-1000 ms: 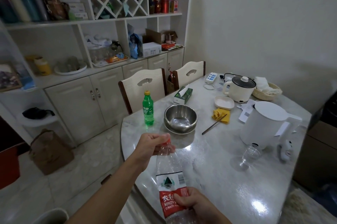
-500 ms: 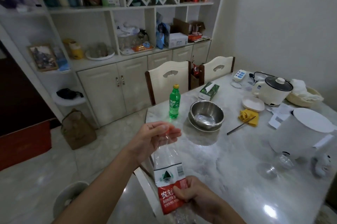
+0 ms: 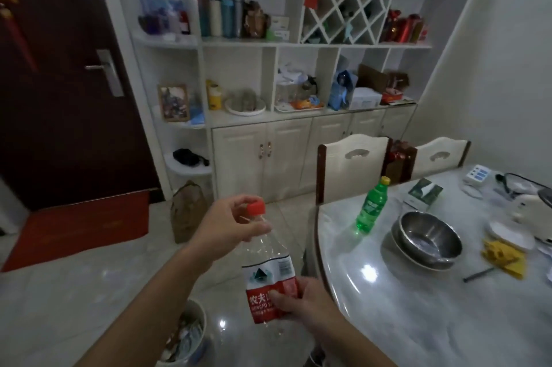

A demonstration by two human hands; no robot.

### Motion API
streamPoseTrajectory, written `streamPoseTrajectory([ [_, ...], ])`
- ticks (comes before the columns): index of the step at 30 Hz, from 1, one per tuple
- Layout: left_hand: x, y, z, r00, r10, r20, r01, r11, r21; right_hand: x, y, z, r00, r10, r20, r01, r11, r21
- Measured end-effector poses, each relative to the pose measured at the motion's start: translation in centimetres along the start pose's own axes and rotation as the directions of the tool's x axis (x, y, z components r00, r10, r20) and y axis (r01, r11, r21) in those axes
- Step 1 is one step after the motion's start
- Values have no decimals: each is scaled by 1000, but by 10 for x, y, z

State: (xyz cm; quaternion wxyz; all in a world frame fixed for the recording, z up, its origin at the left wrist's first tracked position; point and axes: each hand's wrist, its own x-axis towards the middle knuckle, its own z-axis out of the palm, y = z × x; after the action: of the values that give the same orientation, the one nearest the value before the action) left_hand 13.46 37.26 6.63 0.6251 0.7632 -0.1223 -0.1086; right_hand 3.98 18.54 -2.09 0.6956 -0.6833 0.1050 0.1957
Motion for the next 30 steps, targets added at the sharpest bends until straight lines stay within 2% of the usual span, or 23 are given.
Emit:
streamPoseTrajectory([
  [3, -14, -9, -42, 1000, 12, -29, -11, 1000, 9, 21, -11, 35, 1000, 5, -3, -5, 1000, -28],
  [6, -25, -24, -80, 989, 6, -148, -6, 1000, 0, 43, -22, 62, 998, -49, -25, 46, 994, -104],
  [11, -32, -57, -132, 940, -36, -340, 37, 999, -6, 95, -34, 99, 988, -152, -18, 143, 959, -244],
  [16, -9, -90, -171, 889, -94, -449, 139, 988, 69, 159, -45, 122, 986, -164, 41, 168, 921, -351],
  [23, 85, -117, -214, 832, -155, -532, 255, 960, 118, 278, -74, 121, 959, -267, 91, 280, 865, -416],
  [30, 225, -125, -249, 806, -187, -562, 349, 916, 196, 421, -129, 97, 959, -239, 151, 282, 827, -485],
])
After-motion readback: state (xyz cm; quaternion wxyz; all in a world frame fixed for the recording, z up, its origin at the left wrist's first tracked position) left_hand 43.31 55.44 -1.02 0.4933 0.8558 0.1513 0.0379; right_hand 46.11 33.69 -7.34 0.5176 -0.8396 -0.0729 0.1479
